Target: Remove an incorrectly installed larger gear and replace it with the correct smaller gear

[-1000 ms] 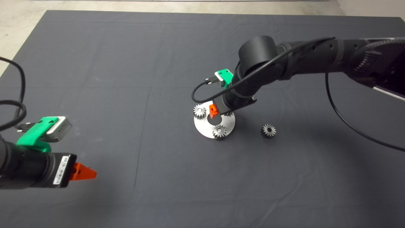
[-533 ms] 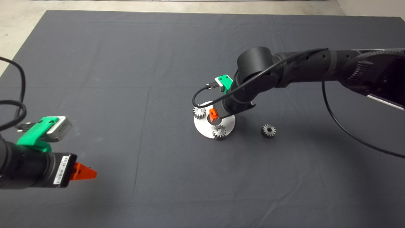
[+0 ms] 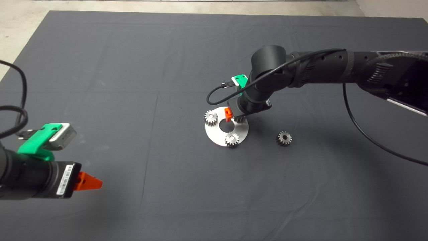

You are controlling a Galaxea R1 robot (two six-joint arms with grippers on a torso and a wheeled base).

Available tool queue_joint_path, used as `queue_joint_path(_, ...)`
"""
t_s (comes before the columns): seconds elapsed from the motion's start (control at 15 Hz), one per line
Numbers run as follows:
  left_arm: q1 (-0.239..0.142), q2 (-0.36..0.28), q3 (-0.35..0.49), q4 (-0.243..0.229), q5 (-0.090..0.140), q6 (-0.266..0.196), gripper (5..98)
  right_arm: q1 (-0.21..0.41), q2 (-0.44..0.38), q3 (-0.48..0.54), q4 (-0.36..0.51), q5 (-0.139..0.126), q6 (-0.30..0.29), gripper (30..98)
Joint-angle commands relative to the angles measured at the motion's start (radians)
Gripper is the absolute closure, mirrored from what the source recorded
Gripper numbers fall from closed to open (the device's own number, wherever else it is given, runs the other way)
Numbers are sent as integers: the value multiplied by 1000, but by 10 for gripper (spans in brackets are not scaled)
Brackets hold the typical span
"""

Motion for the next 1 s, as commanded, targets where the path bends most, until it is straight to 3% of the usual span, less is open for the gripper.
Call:
queue_joint_path(0.0,-13,-4,2,-10,1,4,292,25,10,10,-30,-3,1,349)
queue_joint_path(0.07,-13,-4,2,-10,2,4,292,25,10,11,-30,-3,1,388)
queue_joint_path(0.33,-13,-4,2,-10,2,4,292,25,10,12,-30,-3,1,426)
queue_joint_path(0.6,-13,-6,5,-10,2,7,292,19,4,5,-45,-2,1,430)
queue_joint_path(0.93,-13,-4,4,-10,2,9,292,17,40,-117,-45,-1,-39,429)
